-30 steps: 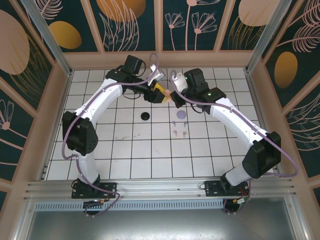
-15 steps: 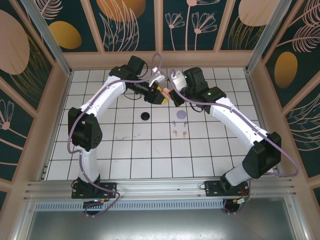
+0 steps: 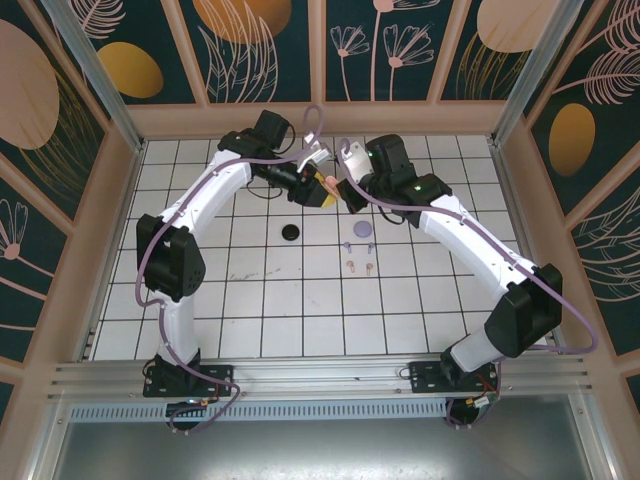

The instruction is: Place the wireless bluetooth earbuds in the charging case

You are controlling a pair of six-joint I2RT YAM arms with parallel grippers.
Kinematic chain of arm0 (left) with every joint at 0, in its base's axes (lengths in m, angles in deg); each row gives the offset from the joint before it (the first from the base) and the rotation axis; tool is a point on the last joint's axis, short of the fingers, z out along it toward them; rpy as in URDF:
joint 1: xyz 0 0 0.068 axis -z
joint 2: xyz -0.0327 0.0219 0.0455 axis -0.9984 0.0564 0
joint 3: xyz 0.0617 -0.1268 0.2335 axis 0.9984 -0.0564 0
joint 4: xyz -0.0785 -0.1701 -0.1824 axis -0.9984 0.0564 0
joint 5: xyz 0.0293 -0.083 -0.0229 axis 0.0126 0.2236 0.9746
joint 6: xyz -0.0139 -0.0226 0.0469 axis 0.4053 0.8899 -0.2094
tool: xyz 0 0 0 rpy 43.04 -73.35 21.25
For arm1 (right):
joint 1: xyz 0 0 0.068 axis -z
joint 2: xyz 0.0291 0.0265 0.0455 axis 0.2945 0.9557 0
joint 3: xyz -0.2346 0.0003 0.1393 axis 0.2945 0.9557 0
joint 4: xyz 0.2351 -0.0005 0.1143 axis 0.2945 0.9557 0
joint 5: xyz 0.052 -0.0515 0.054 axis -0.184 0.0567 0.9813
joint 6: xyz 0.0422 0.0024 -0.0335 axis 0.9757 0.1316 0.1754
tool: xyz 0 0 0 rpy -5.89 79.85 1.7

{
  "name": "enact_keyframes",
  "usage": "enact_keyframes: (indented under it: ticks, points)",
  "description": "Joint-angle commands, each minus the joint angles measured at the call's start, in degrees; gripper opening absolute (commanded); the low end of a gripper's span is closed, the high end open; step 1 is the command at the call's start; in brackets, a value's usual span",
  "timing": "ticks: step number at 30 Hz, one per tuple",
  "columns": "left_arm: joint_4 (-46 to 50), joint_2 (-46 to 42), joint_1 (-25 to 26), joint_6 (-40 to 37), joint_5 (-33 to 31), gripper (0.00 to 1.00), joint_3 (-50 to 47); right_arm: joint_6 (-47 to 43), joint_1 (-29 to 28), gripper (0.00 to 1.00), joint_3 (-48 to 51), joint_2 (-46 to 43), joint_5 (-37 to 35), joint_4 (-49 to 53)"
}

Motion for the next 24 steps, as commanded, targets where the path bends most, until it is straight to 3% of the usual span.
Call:
enact_keyframes:
  ticks: [1, 12, 16, 17, 24]
  points:
    - [0.6, 0.5, -0.7, -1.9, 3.0, 0.38, 1.8, -1.0, -0.6, 0.0, -1.4, -0.9, 0.2, -1.0]
    - [-1.5, 0.4, -0.9, -1.0, 4.9, 0.07, 0.2, 0.7, -0.7, 0.02, -2.2, -1.2, -0.5, -2.0]
    - [-7.1, -1.6, -1.0, 1.2, 5.3, 0.0, -3.8, 3.2, -0.6, 0.4, -2.4, -2.6, -1.5, -3.0]
    - [-9.5, -2.5, -1.1, 2.3, 5.0, 0.0, -5.6, 3.8, -0.5, 0.46, -2.3, -3.3, -1.6, -3.1]
    - [-35.5, -15.1, -3.3, 15.6, 1.5, 0.0, -24.0, 11.5, -0.4, 0.56, 1.9, -12.8, -0.2, 0.5]
